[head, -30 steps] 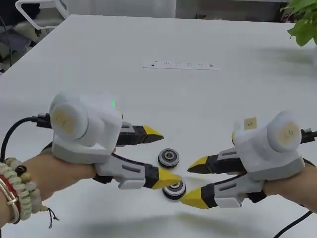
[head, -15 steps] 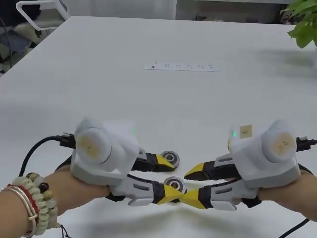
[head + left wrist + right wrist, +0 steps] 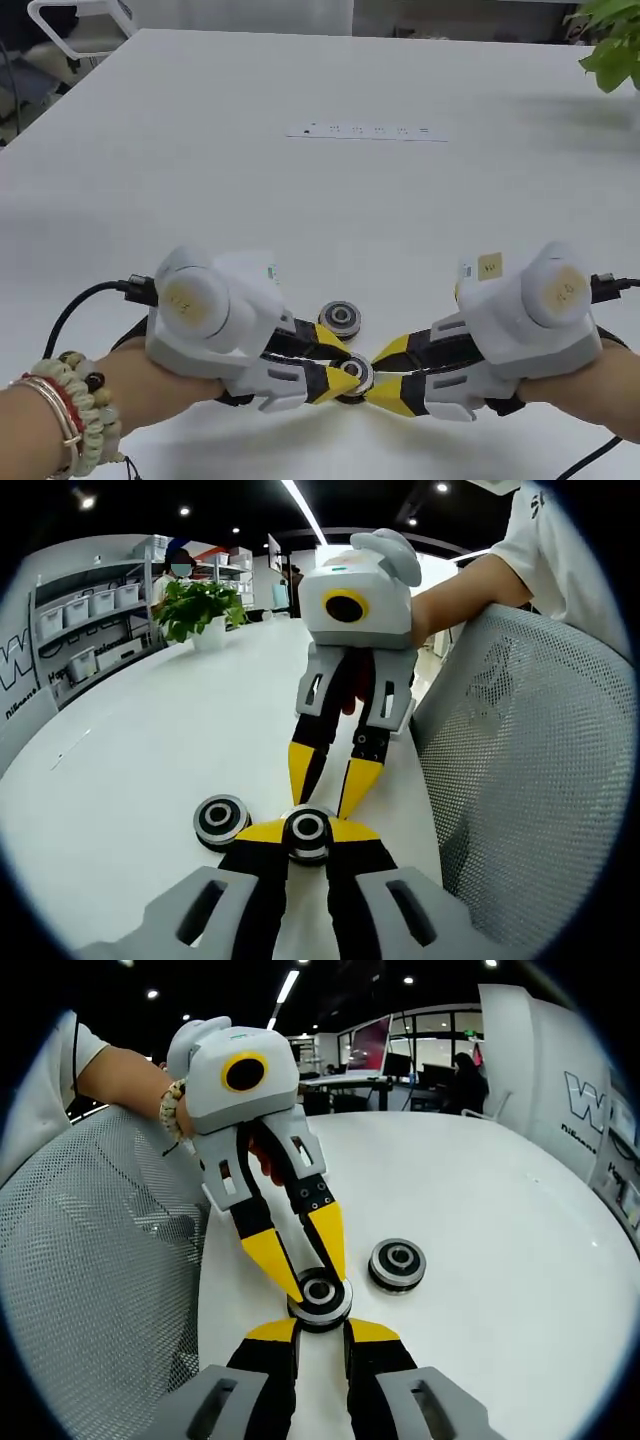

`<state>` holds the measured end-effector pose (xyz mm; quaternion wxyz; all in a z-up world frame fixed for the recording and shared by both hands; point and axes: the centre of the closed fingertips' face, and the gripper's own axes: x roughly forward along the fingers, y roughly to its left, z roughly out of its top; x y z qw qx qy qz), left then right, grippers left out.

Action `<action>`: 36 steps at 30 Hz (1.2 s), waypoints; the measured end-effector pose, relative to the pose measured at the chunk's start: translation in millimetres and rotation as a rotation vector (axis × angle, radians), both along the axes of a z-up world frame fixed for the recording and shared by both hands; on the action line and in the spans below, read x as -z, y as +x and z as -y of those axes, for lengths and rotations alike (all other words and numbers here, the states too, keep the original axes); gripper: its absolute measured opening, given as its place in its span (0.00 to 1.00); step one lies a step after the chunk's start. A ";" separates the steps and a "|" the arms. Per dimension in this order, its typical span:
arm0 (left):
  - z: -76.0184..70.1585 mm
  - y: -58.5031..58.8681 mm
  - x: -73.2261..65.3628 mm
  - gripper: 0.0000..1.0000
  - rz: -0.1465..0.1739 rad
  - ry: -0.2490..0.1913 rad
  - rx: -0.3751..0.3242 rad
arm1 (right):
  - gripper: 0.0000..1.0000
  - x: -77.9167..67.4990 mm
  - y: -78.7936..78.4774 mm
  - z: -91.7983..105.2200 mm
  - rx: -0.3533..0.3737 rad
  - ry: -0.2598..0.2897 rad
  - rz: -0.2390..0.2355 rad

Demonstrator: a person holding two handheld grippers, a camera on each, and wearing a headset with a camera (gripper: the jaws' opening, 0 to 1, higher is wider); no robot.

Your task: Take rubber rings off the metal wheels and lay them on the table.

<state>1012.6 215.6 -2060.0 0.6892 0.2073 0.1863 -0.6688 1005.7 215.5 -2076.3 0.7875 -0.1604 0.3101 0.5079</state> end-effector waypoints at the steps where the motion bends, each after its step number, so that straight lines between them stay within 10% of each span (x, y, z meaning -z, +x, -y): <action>1: -0.8 -0.8 0.4 0.08 -0.010 0.001 -0.008 | 0.14 0.1 0.0 0.1 -0.002 -0.001 0.002; 16: 0.1 0.4 -0.4 0.08 -0.006 -0.014 -0.009 | 0.00 4.4 3.4 5.2 0.022 -0.053 0.000; 27: -0.2 0.6 -0.9 0.08 -0.004 -0.022 -0.013 | 0.00 2.5 9.3 13.6 0.376 0.189 -0.376; 36: -0.3 0.8 -0.7 0.08 -0.003 -0.021 -0.015 | 0.00 -7.8 9.9 11.7 0.434 0.300 -0.464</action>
